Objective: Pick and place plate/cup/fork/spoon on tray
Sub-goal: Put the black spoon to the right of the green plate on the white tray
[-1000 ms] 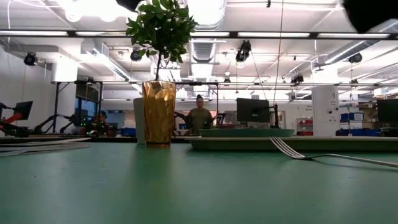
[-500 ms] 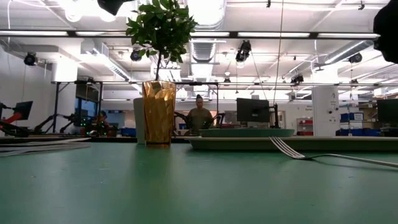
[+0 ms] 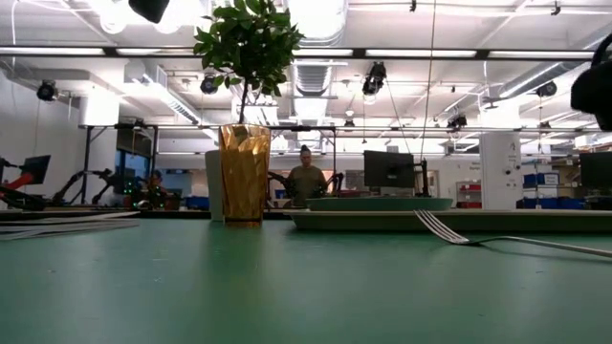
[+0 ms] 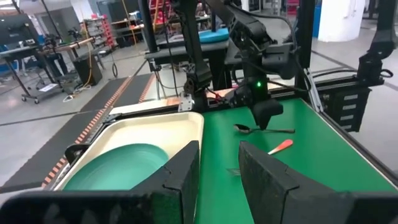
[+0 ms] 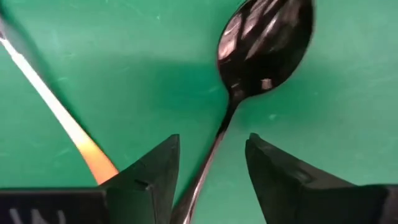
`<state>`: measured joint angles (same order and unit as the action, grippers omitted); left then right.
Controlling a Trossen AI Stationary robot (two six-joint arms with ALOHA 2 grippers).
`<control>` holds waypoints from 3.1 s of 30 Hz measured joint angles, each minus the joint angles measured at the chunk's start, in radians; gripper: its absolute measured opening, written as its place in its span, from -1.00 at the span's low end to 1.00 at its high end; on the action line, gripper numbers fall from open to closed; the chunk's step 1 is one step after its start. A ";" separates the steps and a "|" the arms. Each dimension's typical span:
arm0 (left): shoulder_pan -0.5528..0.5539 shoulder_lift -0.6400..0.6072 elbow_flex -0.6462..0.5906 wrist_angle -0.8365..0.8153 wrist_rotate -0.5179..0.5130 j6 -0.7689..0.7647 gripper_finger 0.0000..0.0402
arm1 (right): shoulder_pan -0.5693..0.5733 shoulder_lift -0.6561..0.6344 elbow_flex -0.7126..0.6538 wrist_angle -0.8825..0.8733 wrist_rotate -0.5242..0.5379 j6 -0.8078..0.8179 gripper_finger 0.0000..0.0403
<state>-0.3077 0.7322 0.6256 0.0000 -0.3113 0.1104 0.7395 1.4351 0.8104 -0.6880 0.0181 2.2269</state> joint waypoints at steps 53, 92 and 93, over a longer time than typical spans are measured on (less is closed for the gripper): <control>0.000 0.013 -0.011 0.045 0.001 0.063 -0.53 | -0.898 -0.158 0.306 -0.303 -0.068 -1.016 -0.95; 0.000 0.013 -0.011 0.061 0.000 0.062 -0.53 | -1.585 -0.156 -0.014 -0.077 -0.150 -1.440 -0.94; 0.000 0.013 -0.011 0.065 0.000 0.067 -0.53 | -1.585 -0.156 -0.014 -0.077 -0.150 -1.440 -0.94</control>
<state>-0.3080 0.7456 0.6151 0.0647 -0.3115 0.1770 -0.8452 1.2789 0.7963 -0.7650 -0.1314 0.7864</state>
